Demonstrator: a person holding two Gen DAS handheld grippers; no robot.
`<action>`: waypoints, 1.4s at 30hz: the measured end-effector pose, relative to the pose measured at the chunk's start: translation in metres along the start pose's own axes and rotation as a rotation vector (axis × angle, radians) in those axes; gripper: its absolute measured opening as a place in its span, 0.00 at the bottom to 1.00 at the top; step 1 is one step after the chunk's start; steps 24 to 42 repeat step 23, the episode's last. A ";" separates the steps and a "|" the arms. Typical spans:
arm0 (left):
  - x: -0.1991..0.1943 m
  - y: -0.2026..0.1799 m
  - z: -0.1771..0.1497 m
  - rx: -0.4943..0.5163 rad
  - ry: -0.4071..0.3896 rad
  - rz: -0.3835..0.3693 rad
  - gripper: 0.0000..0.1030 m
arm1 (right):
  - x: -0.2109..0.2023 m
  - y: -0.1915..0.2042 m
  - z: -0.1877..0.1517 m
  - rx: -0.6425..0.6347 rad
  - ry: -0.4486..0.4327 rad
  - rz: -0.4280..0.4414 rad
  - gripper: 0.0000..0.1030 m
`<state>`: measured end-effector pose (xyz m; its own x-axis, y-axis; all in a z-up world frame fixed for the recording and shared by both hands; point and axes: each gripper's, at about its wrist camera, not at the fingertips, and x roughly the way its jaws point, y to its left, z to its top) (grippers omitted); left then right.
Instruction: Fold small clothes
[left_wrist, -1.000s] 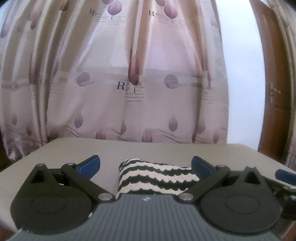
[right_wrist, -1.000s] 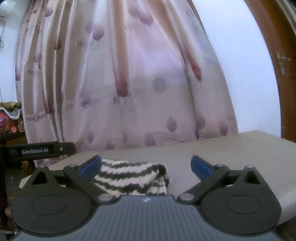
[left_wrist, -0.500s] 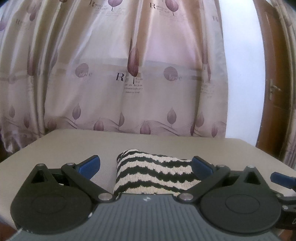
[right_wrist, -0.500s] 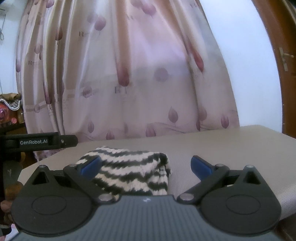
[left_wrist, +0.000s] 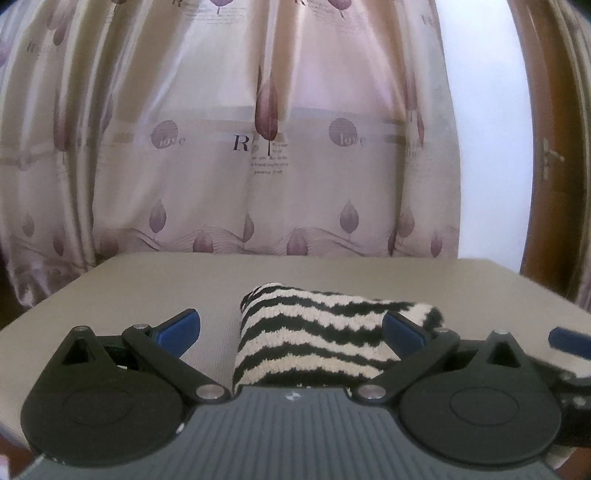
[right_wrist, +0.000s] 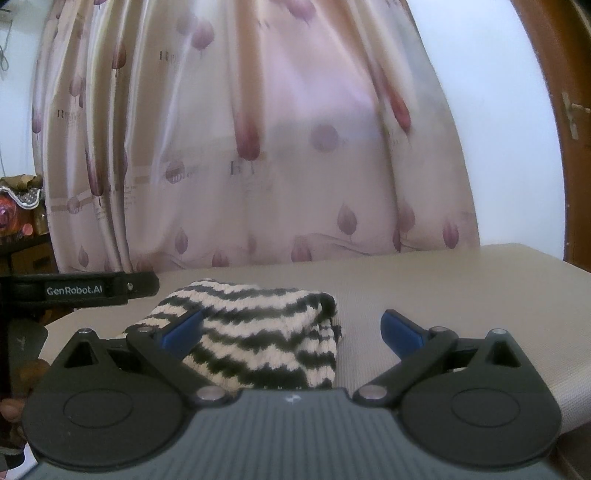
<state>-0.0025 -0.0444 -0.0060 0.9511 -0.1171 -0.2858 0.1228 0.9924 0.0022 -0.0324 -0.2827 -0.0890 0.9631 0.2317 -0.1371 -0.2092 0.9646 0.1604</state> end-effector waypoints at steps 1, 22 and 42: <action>0.000 0.000 -0.001 -0.002 0.001 0.005 1.00 | 0.000 0.000 -0.001 0.000 0.003 0.000 1.00; 0.003 -0.003 -0.009 0.011 -0.001 0.016 1.00 | 0.007 0.004 -0.004 -0.016 0.024 -0.026 1.00; 0.002 -0.004 -0.009 0.019 -0.004 0.017 1.00 | 0.007 0.004 -0.004 -0.018 0.023 -0.033 1.00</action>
